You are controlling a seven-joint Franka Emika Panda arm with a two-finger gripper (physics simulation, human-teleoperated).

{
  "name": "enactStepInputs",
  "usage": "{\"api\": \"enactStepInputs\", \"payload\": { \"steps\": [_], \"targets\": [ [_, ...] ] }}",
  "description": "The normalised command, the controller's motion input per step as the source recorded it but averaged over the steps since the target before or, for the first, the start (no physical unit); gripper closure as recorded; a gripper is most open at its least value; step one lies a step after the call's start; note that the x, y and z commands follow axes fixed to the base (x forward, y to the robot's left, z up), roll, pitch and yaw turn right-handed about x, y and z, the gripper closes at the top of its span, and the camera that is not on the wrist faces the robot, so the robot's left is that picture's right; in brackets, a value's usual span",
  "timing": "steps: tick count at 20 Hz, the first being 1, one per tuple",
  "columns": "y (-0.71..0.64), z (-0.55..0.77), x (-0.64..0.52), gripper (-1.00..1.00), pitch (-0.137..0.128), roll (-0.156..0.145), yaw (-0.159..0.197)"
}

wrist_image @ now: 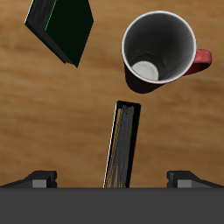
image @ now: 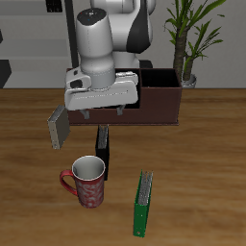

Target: Place the black book into the back desk caddy's right compartment

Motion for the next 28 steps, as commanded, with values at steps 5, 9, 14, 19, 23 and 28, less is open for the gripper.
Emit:
{"api": "enactStepInputs", "payload": {
  "steps": [5, 9, 14, 19, 23, 28],
  "targets": [
    [0.02, -0.22, 0.07, -1.00, 0.009, -0.003, -0.027],
    [0.08, -0.25, 0.10, -1.00, -0.009, 0.018, -0.005],
    [0.06, -0.19, 0.06, -1.00, 0.008, 0.014, -0.012],
    [-0.02, -0.25, 0.08, -1.00, 0.017, -0.008, -0.019],
    [-0.02, -0.20, -0.01, -1.00, 0.018, -0.001, -0.007],
    [-0.01, -0.30, 0.05, -1.00, 0.037, 0.011, -0.010]
  ]
}}
